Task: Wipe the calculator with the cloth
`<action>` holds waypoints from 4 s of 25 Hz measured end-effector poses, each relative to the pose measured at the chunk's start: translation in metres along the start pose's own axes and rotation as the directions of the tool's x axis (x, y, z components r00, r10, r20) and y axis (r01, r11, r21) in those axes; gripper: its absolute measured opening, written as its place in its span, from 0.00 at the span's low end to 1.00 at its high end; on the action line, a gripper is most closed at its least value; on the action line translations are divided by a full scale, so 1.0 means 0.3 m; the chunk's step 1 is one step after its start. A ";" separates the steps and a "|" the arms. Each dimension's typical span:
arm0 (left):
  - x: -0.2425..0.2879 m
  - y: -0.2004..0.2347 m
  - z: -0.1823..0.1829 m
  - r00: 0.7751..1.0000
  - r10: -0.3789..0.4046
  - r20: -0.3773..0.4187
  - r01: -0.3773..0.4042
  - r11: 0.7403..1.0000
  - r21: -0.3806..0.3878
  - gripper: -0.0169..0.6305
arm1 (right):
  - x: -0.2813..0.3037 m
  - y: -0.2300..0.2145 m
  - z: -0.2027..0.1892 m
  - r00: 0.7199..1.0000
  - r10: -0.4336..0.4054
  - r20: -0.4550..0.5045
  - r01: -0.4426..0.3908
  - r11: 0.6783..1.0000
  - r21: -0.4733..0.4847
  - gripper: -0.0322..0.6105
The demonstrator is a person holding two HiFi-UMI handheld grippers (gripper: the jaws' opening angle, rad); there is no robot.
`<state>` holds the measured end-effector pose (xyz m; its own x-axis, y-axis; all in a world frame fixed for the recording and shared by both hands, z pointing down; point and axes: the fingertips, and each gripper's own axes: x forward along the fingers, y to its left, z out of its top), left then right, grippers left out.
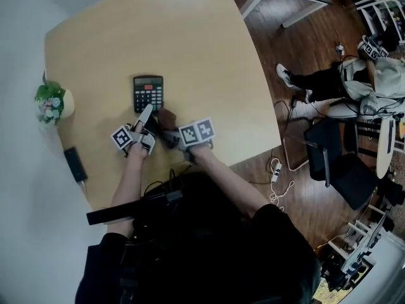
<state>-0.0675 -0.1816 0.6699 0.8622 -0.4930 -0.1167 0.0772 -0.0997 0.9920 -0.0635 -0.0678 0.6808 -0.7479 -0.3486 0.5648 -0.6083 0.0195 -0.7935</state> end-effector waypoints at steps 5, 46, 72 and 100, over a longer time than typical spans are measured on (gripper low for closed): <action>-0.102 -0.034 -0.031 0.998 0.054 0.017 -0.054 0.999 0.000 0.04 | -0.175 -0.081 0.347 0.976 -0.142 0.168 0.176 0.961 -0.212 0.13; -0.166 0.058 0.190 0.935 0.333 0.124 -0.333 0.943 -0.017 0.23 | 0.012 -0.054 0.673 0.968 -0.249 0.014 0.198 0.733 -0.651 0.12; -0.180 0.074 0.205 0.929 0.336 0.153 -0.337 0.941 -0.022 0.20 | 0.009 -0.083 0.609 0.943 -0.332 0.021 0.236 0.624 -0.745 0.13; -0.172 0.071 0.202 0.931 0.334 0.148 -0.334 0.942 -0.020 0.18 | -0.021 -0.035 0.532 0.930 -0.367 0.020 0.217 0.504 -0.836 0.12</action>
<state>-0.1406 -0.2105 0.6940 0.7546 -0.6199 0.2152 -0.2057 0.0879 0.9747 -0.0098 -0.2155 0.6494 -0.4670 -0.3496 0.8122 -0.6909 0.7175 -0.0884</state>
